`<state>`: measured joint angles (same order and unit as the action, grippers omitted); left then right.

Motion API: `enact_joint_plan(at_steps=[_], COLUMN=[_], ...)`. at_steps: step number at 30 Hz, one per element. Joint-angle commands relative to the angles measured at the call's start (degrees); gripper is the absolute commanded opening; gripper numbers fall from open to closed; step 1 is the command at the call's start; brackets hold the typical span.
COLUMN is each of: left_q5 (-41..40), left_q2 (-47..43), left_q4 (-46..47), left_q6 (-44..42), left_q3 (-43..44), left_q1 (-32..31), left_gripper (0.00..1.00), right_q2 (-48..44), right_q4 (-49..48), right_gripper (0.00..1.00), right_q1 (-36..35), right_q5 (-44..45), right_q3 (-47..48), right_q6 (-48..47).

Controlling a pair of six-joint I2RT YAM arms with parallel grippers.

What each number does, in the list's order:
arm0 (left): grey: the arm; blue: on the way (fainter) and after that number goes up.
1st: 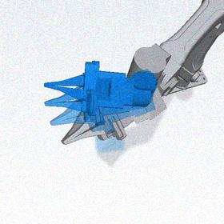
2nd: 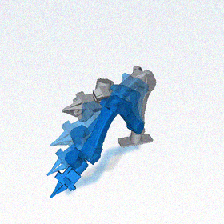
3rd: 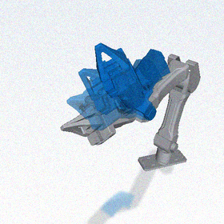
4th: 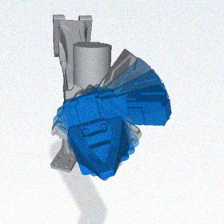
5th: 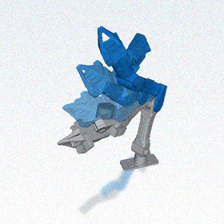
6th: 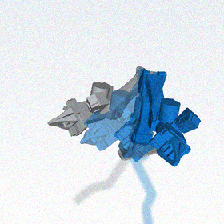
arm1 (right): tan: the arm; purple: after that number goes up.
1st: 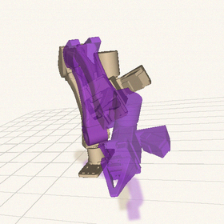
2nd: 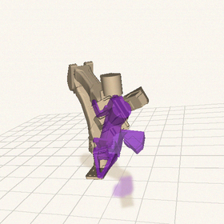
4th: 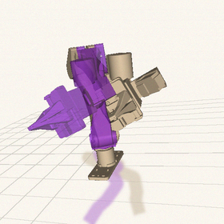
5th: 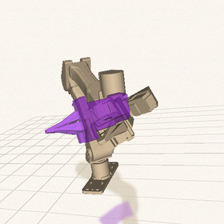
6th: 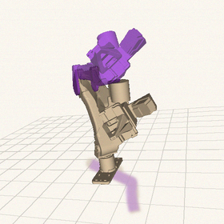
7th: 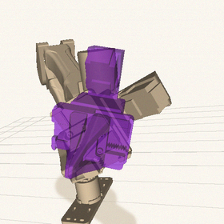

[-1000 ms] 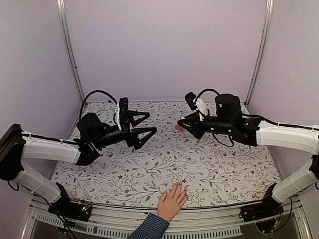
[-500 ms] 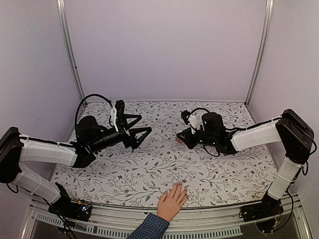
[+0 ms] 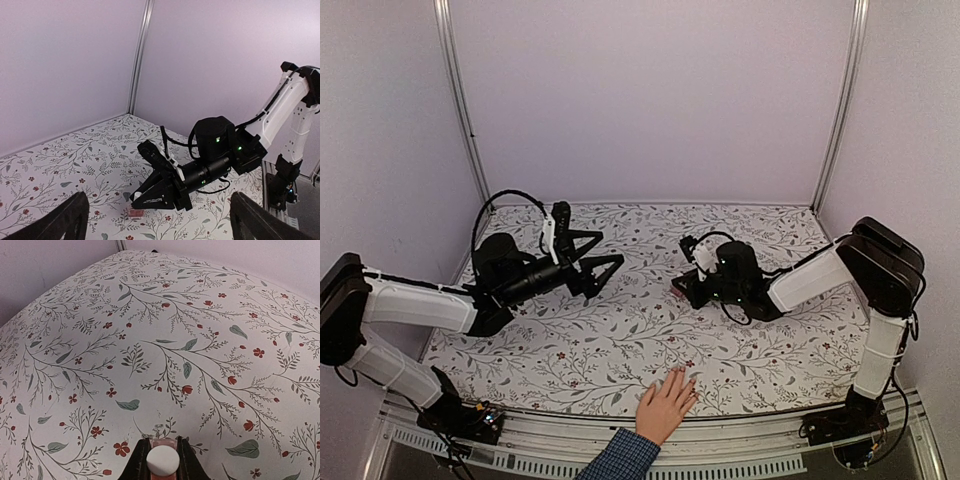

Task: Paint the nails
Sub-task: Place the nail polish bottle at the center of the board, then reset both arms

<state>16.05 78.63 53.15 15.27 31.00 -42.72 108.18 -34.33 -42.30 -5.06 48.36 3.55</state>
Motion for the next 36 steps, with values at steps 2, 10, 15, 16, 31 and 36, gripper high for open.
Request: enact_joint_plan(at_steps=[2,10,15,16,31,36], left_q5=[-0.1,0.1,-0.2,-0.2,-1.3,-4.9], left_q2=[1.1,2.4,2.6,2.8,0.8,1.2], left_q4=[1.3,2.2,2.3,2.2,-15.5,-31.8], left_q6=[0.7,1.1,1.6,1.7,8.9,8.0], left_q3=[-0.2,-0.2,-0.1,0.0,8.1,15.1], left_q1=[1.0,1.3,1.6,1.7,7.0,10.2], left_gripper=[1.0,1.0,1.0,1.0,1.0,1.0], right_q2=[2.2,4.0,3.9,3.7,-12.6,-19.4], right_q4=[-3.9,-4.9,-4.8,-4.7,8.9,17.5], right_gripper=[0.05,0.11,0.2,0.24,0.99,0.99], right_q1=[0.2,0.2,0.2,0.2,0.3,1.8], right_q5=[1.3,1.0,0.2,0.0,-3.2,-4.9], right_q3=[-0.6,-1.1,-1.2,-1.3,0.6,2.1], right_q6=[0.0,-0.9,-0.8,-0.8,0.4,1.7])
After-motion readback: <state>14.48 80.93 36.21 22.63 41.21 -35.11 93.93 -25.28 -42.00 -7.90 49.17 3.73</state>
